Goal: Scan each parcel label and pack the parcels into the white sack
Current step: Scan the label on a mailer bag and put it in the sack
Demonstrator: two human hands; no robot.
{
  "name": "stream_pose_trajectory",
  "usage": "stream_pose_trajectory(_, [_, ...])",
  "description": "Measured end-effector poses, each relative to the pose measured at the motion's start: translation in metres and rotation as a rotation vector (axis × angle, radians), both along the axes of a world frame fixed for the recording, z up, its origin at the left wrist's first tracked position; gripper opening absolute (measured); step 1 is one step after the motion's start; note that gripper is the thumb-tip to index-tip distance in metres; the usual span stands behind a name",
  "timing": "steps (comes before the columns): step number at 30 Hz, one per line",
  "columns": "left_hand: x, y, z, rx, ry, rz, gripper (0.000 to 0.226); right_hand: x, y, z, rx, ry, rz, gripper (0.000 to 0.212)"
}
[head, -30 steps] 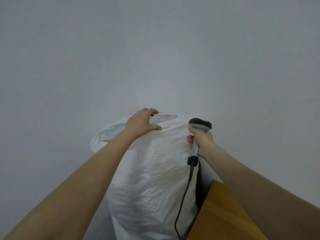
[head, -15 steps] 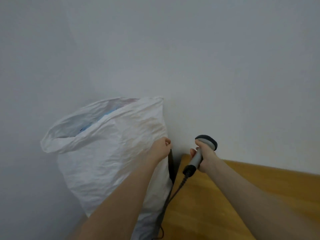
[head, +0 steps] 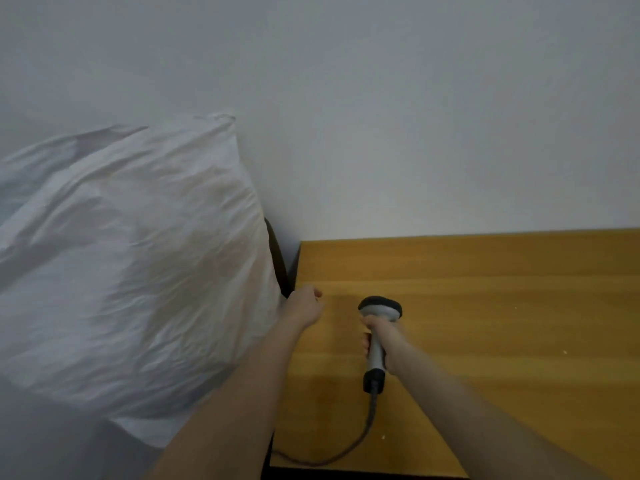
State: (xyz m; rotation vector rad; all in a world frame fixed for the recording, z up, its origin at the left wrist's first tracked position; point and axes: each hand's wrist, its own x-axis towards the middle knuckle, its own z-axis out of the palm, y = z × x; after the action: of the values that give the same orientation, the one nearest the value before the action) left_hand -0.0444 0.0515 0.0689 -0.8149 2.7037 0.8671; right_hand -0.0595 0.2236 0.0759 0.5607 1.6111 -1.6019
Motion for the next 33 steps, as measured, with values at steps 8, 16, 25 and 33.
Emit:
stream_pose_trajectory(8, [-0.048,0.076,-0.021,0.019,-0.095,-0.11,0.037,-0.042,0.089,-0.029,0.3,0.107,0.066,0.026])
stream_pose_trajectory(16, [-0.117,0.152,-0.04,0.049,-0.111,-0.1,0.036,-0.12,0.17,-0.054,0.353,0.174,0.017,0.034])
stream_pose_trajectory(25, [-0.172,0.204,-0.077,0.015,-0.119,-0.065,0.032,-0.184,0.187,-0.085,0.264,0.091,0.105,0.03])
stream_pose_trajectory(33, [-0.175,0.181,-0.112,-0.013,-0.163,0.031,0.032,-0.201,0.149,-0.12,0.345,0.084,0.297,0.012])
